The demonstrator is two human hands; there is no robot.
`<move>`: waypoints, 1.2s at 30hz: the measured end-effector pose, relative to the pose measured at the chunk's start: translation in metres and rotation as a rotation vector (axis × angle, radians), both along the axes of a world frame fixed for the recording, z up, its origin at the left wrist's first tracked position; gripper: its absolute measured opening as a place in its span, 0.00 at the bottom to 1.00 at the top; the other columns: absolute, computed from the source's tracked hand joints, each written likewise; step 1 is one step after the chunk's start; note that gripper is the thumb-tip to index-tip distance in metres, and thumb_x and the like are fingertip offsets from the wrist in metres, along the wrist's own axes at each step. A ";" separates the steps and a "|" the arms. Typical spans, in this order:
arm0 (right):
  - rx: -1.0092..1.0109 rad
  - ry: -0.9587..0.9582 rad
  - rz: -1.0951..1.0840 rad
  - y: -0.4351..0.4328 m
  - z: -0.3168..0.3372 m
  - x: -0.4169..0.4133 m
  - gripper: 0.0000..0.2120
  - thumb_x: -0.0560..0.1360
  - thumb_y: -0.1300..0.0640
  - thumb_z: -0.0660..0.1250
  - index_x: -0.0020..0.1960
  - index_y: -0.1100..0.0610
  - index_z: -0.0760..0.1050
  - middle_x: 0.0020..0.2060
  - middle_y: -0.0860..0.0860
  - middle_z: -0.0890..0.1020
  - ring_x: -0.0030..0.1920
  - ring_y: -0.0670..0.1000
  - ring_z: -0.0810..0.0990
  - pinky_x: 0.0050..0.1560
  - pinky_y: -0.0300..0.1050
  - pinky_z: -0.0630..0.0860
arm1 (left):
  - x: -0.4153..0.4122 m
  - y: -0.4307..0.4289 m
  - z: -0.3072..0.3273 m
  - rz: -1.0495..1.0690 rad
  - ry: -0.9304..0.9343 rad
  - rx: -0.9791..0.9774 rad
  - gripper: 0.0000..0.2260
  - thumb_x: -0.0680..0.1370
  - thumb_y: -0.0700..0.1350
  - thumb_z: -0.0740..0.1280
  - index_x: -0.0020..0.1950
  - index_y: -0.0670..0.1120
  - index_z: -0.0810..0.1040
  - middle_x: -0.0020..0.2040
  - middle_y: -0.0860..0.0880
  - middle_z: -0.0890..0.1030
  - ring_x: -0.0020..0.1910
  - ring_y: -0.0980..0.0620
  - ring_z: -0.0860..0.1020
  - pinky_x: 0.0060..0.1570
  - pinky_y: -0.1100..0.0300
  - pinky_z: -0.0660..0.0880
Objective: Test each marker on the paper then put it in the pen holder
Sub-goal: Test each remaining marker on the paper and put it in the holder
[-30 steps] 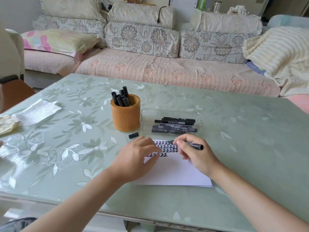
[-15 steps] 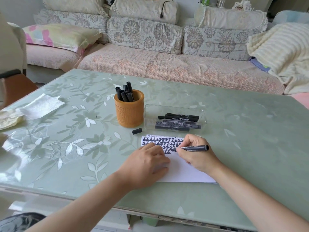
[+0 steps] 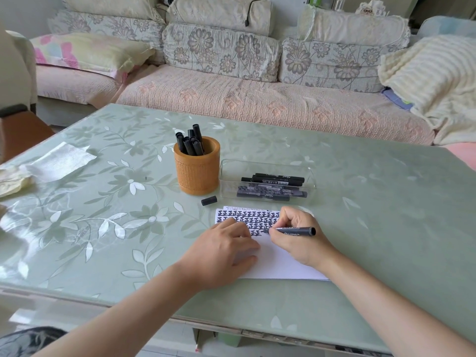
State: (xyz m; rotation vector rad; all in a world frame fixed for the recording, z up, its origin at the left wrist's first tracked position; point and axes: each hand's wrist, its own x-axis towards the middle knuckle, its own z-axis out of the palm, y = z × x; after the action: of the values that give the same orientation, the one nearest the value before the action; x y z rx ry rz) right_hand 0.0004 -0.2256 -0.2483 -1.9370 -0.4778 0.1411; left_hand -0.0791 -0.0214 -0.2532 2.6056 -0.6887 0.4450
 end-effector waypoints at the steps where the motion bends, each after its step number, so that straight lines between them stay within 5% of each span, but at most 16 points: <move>1: 0.003 -0.010 0.000 0.000 0.000 0.000 0.12 0.70 0.64 0.71 0.34 0.58 0.68 0.28 0.47 0.74 0.29 0.48 0.68 0.30 0.41 0.63 | 0.000 0.000 0.000 0.000 0.001 0.000 0.07 0.76 0.52 0.67 0.51 0.55 0.81 0.46 0.54 0.74 0.45 0.53 0.72 0.43 0.57 0.73; 32: 0.011 0.019 0.078 0.000 0.005 -0.001 0.10 0.66 0.62 0.68 0.32 0.56 0.66 0.28 0.48 0.70 0.29 0.48 0.66 0.30 0.43 0.61 | 0.002 0.001 -0.003 -0.010 0.008 -0.032 0.08 0.76 0.53 0.65 0.52 0.55 0.81 0.47 0.54 0.74 0.46 0.53 0.72 0.43 0.55 0.74; 36: 0.151 0.069 0.027 0.000 0.007 0.003 0.08 0.65 0.63 0.66 0.33 0.57 0.67 0.26 0.50 0.70 0.26 0.48 0.64 0.28 0.40 0.59 | 0.003 0.002 -0.005 -0.014 0.017 -0.034 0.09 0.76 0.54 0.65 0.53 0.56 0.81 0.47 0.55 0.74 0.47 0.53 0.71 0.43 0.55 0.74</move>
State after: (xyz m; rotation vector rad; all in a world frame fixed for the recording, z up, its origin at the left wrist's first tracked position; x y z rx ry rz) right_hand 0.0032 -0.2253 -0.2414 -1.7726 -0.4562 0.1837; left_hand -0.0765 -0.0196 -0.2578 2.5681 -0.6874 0.4266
